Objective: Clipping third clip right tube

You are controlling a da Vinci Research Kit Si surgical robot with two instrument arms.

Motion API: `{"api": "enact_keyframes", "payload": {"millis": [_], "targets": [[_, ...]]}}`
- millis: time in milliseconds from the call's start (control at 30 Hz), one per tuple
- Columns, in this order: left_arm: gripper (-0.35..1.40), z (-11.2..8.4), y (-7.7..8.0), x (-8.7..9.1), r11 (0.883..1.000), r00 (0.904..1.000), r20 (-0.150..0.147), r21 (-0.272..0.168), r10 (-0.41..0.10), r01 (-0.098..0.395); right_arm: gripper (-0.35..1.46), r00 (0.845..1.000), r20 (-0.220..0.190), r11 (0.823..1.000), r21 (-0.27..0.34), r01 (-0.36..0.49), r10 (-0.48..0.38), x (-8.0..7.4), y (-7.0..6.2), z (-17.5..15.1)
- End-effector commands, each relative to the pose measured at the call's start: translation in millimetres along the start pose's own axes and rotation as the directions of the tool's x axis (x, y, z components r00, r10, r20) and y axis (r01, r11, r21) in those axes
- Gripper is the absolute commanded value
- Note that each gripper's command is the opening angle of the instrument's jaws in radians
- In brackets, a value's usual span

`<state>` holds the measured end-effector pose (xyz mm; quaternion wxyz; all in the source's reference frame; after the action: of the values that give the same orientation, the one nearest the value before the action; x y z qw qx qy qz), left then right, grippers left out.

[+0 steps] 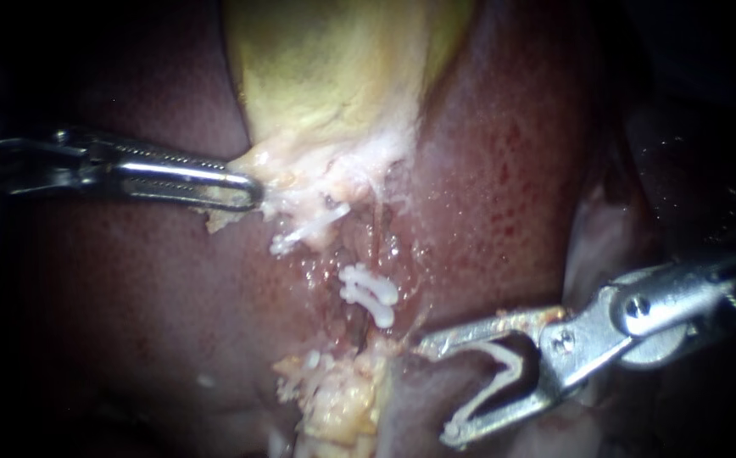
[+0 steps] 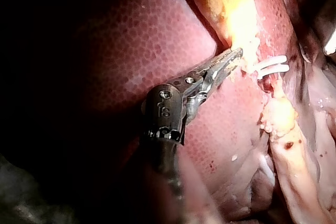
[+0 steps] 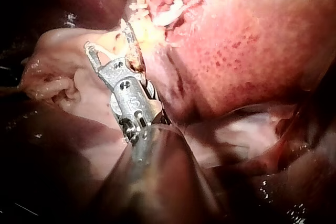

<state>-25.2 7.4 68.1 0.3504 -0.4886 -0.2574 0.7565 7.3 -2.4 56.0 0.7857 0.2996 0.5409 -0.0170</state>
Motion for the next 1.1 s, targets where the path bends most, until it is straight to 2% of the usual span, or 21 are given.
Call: {"api": "enact_keyframes", "payload": {"millis": [33, 233, 300, 500, 633, 733, 900, 1033, 1100], "targets": [[-0.35, 0.0, 0.0, 0.0, 1.0, 1.0, 0.0, 0.0, 0.0, 0.0, 0.5, 1.0, 0.001, 1.0, 0.0, 0.0, 0.0, -0.1, 0.0, 0.0], [-0.35, -0.6, 0.1, 0.4, 1.0, 1.0, 0.001, -0.004, -0.002, 0.002, 0.5, 1.0, 0.001, 1.0, 0.0, 0.0, 0.0, -0.1, 0.0, 0.0], [-0.35, -1.4, 0.1, 1.0, 1.0, 1.0, 0.004, -0.013, -0.005, 0.005, 0.5, 1.0, 0.001, 1.0, 0.0, 0.0, 0.0, -0.1, 0.0, 0.0], [-0.35, -4.7, 0.2, 3.3, 1.0, 0.9998, -0.006, 0.013, -0.02, 0.02, 0.5, 1.0, 0.001, 1.0, 0.0, 0.001, -0.001, -0.3, 0.1, 0.0], [-0.35, -6.4, 0.3, 4.7, 1.0, 0.9995, -0.031, 0.016, -0.006, 0.007, 0.5, 1.0, 0.001, 1.0, 0.0, 0.001, -0.001, -0.4, 0.1, 0.0], [-0.35, -7.0, 0.5, 5.4, 1.0, 0.9991, -0.042, 0.023, 0.006, -0.005, 0.5, 1.0, 0.001, 1.0, 0.0, 0.001, -0.001, -0.4, 0.2, 0.0], [-0.35, -7.1, 0.6, 5.5, 1.0, 0.9989, -0.045, 0.024, 0.011, -0.01, 0.5, 1.0, 0.001, 1.0, -0.001, 0.001, -0.001, -0.5, 0.2, 0.0], [-0.35, -7.1, 0.6, 5.4, 1.0, 0.9989, -0.045, 0.024, 0.011, -0.01, 0.49, 0.996, 0.0, 0.996, -0.004, -0.089, 0.089, -0.6, 0.8, 0.2], [-0.35, -7.1, 0.6, 5.4, 1.0, 0.9989, -0.045, 0.024, 0.011, -0.01, 0.49, 0.988, -0.001, 0.988, -0.006, -0.154, 0.154, -0.8, 1.5, 0.3]]}}
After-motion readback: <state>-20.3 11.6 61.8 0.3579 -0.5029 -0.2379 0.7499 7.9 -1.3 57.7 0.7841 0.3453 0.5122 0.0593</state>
